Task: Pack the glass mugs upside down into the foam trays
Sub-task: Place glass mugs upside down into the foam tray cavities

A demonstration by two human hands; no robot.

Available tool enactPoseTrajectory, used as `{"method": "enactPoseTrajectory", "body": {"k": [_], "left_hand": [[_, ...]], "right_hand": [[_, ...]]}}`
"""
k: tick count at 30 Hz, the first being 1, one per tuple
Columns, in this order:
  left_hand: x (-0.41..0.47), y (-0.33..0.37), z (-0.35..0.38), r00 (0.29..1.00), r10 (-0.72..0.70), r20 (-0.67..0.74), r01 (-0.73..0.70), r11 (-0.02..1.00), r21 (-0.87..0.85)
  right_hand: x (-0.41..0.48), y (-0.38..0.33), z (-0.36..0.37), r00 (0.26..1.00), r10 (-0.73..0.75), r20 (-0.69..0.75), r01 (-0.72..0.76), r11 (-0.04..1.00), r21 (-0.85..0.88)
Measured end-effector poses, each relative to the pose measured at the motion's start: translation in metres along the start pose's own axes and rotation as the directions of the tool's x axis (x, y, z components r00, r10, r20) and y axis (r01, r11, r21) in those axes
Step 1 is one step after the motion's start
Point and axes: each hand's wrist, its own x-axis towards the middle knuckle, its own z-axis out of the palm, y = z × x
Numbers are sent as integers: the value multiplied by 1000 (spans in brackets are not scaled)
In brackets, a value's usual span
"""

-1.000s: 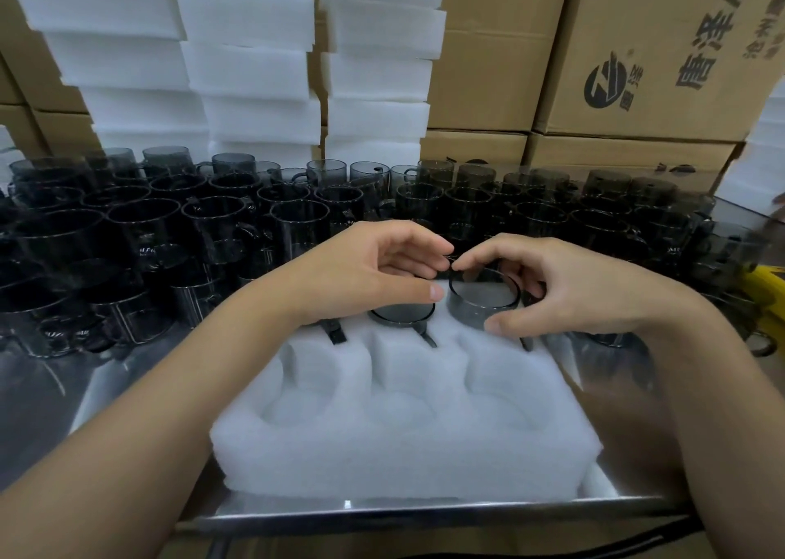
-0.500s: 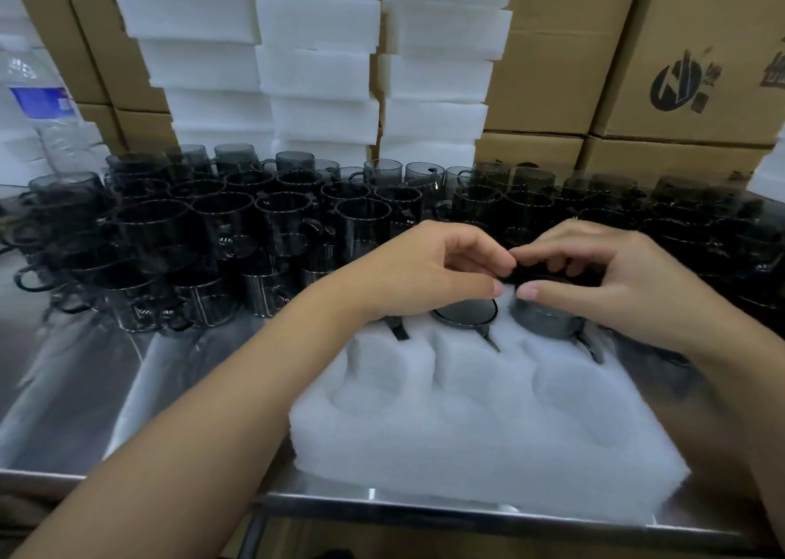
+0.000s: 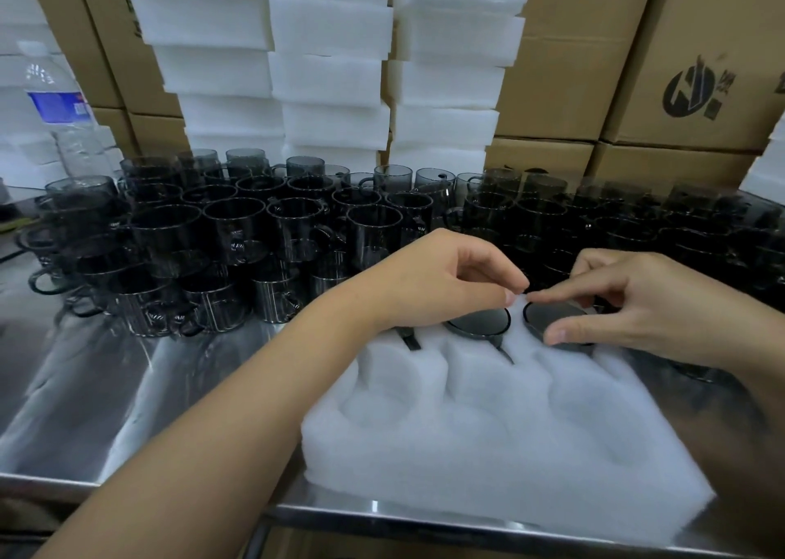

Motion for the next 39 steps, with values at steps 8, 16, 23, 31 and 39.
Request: {"method": "enactPoseTrajectory", "body": {"k": [8,16,23,31,39], "left_hand": [[-5,3,0,992,-34,119,-4,953,304],[-6,2,-4,987,-66,149,15,947,320],[-6,2,-4,978,-66,199,3,954,300],[-1,0,-6,998,-63,13,61,994,87],[8,3,-16,853,-360,-378,94,818,-567]], "right_hand": [[66,-43,-13,924,-163,-345,126,984,-126],[132,-79,20,970,-241,-20,224,927,-299],[134,-77,29,967,-252,29,249,921,-298],[89,-61,7,893,-253,-372,267,964,-14],[80,-40,41,663,-122,-739,345,925,157]]}}
